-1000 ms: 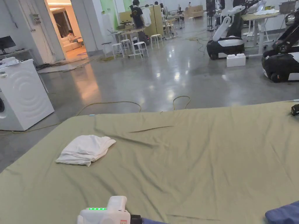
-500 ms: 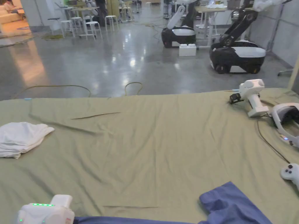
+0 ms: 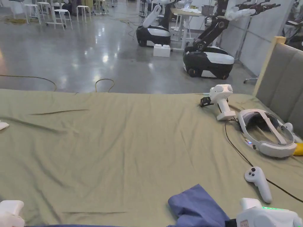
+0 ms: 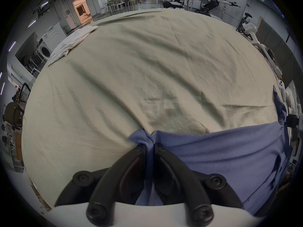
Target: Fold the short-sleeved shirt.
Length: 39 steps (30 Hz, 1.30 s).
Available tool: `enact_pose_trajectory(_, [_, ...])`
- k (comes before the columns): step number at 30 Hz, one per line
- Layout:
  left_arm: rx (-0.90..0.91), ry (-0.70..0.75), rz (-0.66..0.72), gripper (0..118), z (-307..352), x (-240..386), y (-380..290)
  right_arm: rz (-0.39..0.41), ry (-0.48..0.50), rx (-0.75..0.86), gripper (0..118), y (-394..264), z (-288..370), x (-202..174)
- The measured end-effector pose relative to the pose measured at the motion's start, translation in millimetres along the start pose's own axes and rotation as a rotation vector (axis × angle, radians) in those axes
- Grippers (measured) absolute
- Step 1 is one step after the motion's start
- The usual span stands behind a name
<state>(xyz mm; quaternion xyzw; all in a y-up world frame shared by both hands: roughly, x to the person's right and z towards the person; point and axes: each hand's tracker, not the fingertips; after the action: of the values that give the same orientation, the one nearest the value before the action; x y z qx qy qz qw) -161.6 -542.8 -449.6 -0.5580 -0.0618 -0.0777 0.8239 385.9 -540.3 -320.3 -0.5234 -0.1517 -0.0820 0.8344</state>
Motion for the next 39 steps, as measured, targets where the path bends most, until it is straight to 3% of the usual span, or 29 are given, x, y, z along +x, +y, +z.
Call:
enact_pose_trajectory(1, [0.005,0.002,-0.002,11,0,1,-1,0.023,-0.005,0.028,1,-5,5,-5])
enact_pose_trajectory(3, [0.007,0.006,-0.01,11,-6,-2,7,0.084,-0.043,0.038,1,-7,3,-12])
enact_pose_trajectory(6, [0.04,-0.02,0.015,11,14,-11,6,0.033,-0.008,0.041,1,-7,16,-5])
enact_pose_trajectory(8, [0.134,-0.099,0.066,10,44,-22,-10,-0.011,0.105,0.091,1,-16,47,6])
enact_pose_trajectory(11, [0.231,-0.181,0.097,10,91,-45,-55,0.056,0.112,0.206,1,-49,108,16])
enact_pose_trajectory(17, [0.217,-0.27,0.195,10,136,-78,-180,0.021,0.166,0.238,1,-146,176,44])
enact_pose_trajectory(21, [0.198,-0.281,0.215,10,140,-75,-236,0.018,0.155,0.226,1,-201,188,46])
enact_pose_trajectory(28, [0.185,-0.251,0.197,10,120,-69,-271,0.019,0.124,0.164,1,-236,169,40])
enact_pose_trajectory(29, [0.196,-0.248,0.197,17,119,-69,-273,0.019,0.124,0.159,5,-237,166,38])
enact_pose_trajectory(30, [0.203,-0.249,0.196,47,120,-69,-275,0.021,0.122,0.155,29,-238,164,37])
enact_pose_trajectory(31, [0.203,-0.243,0.196,78,121,-69,-273,0.022,0.118,0.154,65,-239,164,36])
enact_pose_trajectory(32, [0.206,-0.24,0.189,101,123,-69,-272,0.018,0.125,0.161,88,-240,165,35])
enact_pose_trajectory(33, [0.214,-0.235,0.179,109,127,-69,-270,0.011,0.142,0.162,93,-238,158,42])
enact_pose_trajectory(34, [0.242,-0.231,0.162,109,135,-67,-271,0.003,0.158,0.172,91,-239,162,41])
enact_pose_trajectory(37, [0.608,-0.217,0.07,109,186,-64,-280,-0.005,0.177,0.244,91,-235,185,38])
enact_pose_trajectory(39, [0.747,-0.181,0.025,109,233,-54,-278,0.038,0.208,0.34,91,-231,213,31])
